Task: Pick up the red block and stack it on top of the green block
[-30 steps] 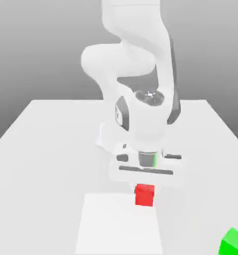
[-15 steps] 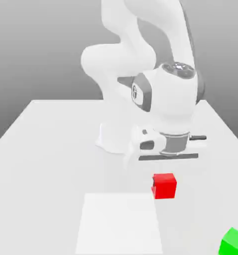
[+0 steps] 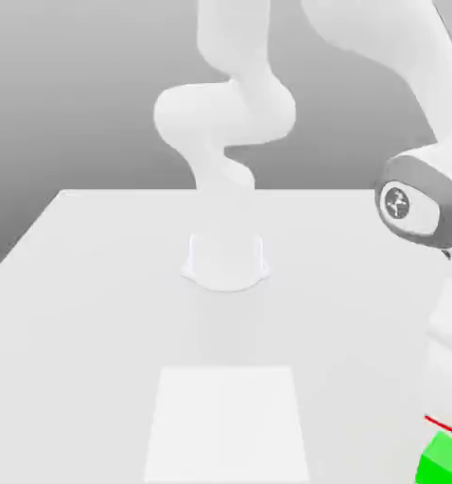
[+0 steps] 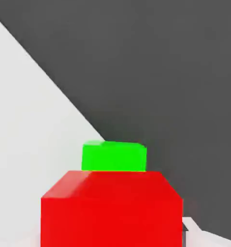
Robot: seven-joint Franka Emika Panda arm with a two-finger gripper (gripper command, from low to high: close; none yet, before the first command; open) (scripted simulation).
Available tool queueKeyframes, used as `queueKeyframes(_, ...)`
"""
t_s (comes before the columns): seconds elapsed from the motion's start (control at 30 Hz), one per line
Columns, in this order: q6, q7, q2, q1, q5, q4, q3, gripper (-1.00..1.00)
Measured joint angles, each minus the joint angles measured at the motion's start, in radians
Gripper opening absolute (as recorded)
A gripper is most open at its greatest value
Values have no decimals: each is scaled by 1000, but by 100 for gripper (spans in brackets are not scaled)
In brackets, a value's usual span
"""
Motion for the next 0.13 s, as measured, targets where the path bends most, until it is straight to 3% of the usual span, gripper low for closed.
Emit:
queueKeyframes(0.03, 21, 6, 24, 7, -10, 3, -8, 100)
queueKeyframes(0.13, 21, 6, 24, 7, -10, 3, -8, 100)
